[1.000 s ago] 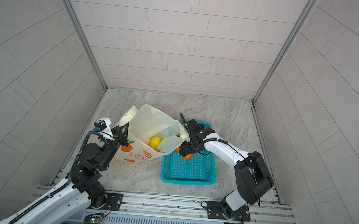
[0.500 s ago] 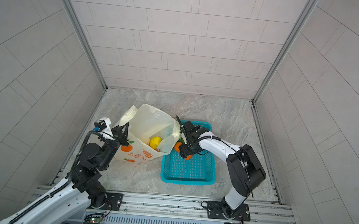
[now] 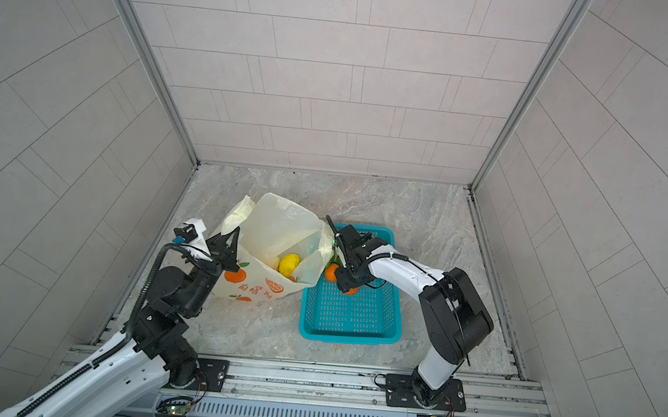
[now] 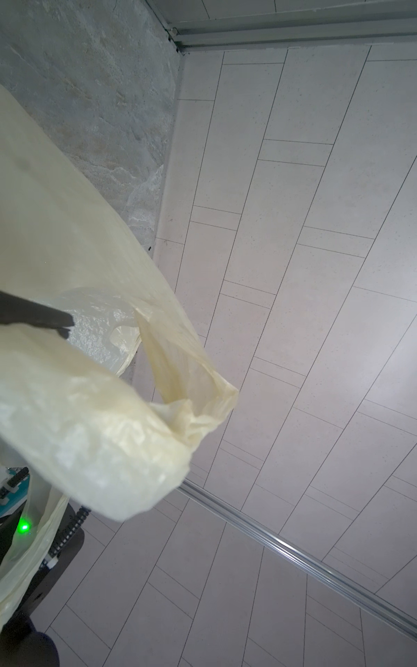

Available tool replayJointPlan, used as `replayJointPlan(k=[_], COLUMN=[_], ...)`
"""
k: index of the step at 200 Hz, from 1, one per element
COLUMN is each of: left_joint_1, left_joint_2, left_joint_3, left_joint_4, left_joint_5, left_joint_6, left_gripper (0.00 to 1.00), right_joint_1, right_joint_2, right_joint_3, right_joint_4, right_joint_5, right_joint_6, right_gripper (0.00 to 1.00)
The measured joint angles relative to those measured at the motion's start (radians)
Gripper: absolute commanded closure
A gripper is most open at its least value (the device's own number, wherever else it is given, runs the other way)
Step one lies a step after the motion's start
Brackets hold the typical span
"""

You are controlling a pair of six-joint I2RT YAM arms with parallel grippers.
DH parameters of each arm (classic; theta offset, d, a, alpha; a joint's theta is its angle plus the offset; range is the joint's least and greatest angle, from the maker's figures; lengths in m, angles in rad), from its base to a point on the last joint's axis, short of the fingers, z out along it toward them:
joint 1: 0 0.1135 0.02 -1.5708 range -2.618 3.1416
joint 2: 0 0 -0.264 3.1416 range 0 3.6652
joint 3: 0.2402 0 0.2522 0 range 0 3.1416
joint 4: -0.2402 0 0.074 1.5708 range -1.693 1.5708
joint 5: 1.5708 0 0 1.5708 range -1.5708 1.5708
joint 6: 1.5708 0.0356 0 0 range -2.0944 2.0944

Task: Place the fruits into the plastic bag
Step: 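Lower the right gripper onto an orange tangerine and grasp it, then carry the orange tangerine into the bag and release it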

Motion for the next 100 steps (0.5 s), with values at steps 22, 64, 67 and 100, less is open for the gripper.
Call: replayJointPlan(k=[22,64,67,100], left_joint_1=[0.0,0.0,0.0,0.0], left_joint_2=[0.0,0.0,0.0,-0.013], left_joint_3=[0.0,0.0,0.0,-0.003], left_joint_4=[0.0,0.001,0.001,0.0], left_joint_5=[0.0,0.0,0.0,0.0], left_joint_6=[0.0,0.0,0.0,0.0], left_gripper=[1.0,1.0,1.0,1.0], right_joint_1=[-0.022,-0.051,-0.05,0.013], right_joint_2=[-0.095,-0.284,-0.289,-0.275], right_joint_3=[0.003,0.163,0.181,0.406], right_joint_4=[-0.022,-0.024,-0.022,0.023], right_joint_5=[0.024,0.111,0.11,0.069], right_joint_6=[0.026,0.008,0.004,-0.035], right_gripper=[0.51,0.52,0.52,0.51])
